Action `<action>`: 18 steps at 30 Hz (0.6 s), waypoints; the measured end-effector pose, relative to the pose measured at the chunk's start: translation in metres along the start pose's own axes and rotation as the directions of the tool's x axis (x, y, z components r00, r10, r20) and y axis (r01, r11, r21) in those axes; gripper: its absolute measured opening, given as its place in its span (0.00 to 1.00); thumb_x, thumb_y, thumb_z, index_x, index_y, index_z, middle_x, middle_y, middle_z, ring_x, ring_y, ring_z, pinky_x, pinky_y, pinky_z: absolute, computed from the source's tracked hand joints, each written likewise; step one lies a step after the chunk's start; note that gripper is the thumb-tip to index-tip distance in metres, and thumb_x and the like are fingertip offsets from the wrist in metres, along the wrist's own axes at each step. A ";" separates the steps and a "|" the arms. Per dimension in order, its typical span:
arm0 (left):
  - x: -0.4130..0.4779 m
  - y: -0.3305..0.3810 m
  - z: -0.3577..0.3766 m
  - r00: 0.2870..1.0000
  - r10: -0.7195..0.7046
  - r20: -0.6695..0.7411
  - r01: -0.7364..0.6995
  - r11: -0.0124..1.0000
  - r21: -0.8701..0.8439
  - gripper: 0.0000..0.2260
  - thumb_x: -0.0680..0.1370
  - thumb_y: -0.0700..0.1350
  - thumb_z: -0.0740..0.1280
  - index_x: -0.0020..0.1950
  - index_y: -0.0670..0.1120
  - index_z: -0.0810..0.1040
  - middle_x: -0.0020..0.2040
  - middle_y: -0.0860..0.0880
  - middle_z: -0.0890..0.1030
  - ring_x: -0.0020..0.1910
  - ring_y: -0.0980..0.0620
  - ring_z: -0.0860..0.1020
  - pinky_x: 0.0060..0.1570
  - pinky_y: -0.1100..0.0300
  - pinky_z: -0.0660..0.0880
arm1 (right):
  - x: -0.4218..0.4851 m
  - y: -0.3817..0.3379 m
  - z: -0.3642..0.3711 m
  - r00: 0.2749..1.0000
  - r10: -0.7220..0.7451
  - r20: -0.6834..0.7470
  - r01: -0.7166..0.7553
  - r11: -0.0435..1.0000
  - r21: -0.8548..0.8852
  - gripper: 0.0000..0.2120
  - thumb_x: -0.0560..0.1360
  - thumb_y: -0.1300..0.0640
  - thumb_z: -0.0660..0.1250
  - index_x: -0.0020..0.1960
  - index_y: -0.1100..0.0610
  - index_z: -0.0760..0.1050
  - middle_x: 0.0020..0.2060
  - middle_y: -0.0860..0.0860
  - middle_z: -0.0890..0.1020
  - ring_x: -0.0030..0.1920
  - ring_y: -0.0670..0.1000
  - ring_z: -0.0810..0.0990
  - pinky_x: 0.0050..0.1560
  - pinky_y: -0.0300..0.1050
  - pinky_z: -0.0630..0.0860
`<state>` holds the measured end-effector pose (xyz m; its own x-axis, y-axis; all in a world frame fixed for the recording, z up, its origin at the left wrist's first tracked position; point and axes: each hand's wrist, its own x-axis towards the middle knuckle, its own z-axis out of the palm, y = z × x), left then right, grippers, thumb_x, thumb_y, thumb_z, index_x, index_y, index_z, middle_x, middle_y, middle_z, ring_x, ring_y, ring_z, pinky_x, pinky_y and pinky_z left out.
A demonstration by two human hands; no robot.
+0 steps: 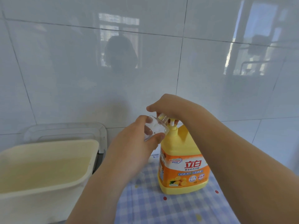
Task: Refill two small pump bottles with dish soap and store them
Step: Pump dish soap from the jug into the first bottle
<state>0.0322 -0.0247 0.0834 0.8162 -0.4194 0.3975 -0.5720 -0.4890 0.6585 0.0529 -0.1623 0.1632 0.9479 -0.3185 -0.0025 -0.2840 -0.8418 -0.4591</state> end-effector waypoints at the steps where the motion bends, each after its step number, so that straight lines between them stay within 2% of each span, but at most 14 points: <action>1: 0.000 0.000 0.000 1.000 -0.003 0.007 0.003 1.000 -0.005 0.18 0.75 0.62 0.65 0.62 0.58 0.68 0.50 0.59 0.79 0.48 0.57 0.80 0.51 0.50 0.77 | -0.001 0.000 0.000 1.000 0.002 -0.004 -0.002 1.000 -0.006 0.16 0.79 0.47 0.61 0.49 0.61 0.73 0.32 0.54 0.79 0.30 0.55 0.77 0.39 0.47 0.78; 4: 0.000 -0.001 0.000 1.000 -0.007 0.020 0.007 1.000 -0.020 0.17 0.75 0.61 0.65 0.60 0.58 0.68 0.50 0.59 0.79 0.48 0.57 0.80 0.50 0.49 0.77 | -0.001 0.001 0.001 1.000 0.001 -0.026 -0.002 0.999 -0.034 0.16 0.79 0.47 0.61 0.50 0.61 0.73 0.34 0.55 0.78 0.29 0.54 0.76 0.31 0.43 0.73; 10: 0.001 -0.004 0.002 0.999 -0.018 0.045 0.018 1.000 -0.011 0.16 0.75 0.60 0.65 0.60 0.57 0.69 0.50 0.58 0.79 0.48 0.57 0.80 0.50 0.53 0.77 | -0.003 0.004 0.006 0.998 -0.031 -0.052 0.030 0.999 -0.014 0.14 0.79 0.49 0.61 0.49 0.60 0.76 0.32 0.52 0.74 0.28 0.50 0.72 0.28 0.40 0.67; 14: 0.001 -0.004 0.002 0.997 -0.027 0.067 0.025 0.999 0.036 0.15 0.76 0.59 0.65 0.59 0.56 0.69 0.51 0.59 0.79 0.48 0.58 0.78 0.44 0.62 0.73 | 0.001 0.007 0.012 0.996 -0.041 -0.080 0.040 0.999 -0.015 0.18 0.78 0.51 0.61 0.58 0.64 0.77 0.39 0.55 0.78 0.30 0.48 0.66 0.31 0.41 0.64; 16: 0.001 -0.003 0.002 0.997 -0.029 0.072 0.026 0.999 0.033 0.15 0.76 0.59 0.65 0.59 0.56 0.69 0.51 0.59 0.78 0.49 0.58 0.79 0.46 0.60 0.74 | 0.002 0.007 0.012 0.995 -0.047 -0.082 0.046 0.999 -0.013 0.18 0.78 0.52 0.61 0.59 0.64 0.77 0.40 0.56 0.77 0.30 0.48 0.65 0.31 0.41 0.64; 18: 0.000 -0.003 0.002 0.997 -0.026 0.074 0.023 0.999 0.046 0.15 0.76 0.60 0.64 0.59 0.56 0.68 0.51 0.59 0.78 0.49 0.58 0.79 0.47 0.59 0.75 | 0.003 0.007 0.012 0.995 -0.053 -0.083 0.053 0.999 -0.011 0.18 0.78 0.52 0.62 0.60 0.64 0.76 0.47 0.59 0.82 0.29 0.48 0.65 0.31 0.40 0.63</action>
<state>0.0339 -0.0249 0.0809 0.8226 -0.4617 0.3319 -0.5565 -0.5334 0.6371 0.0553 -0.1639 0.1494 0.9464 -0.3083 0.0962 -0.2352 -0.8619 -0.4492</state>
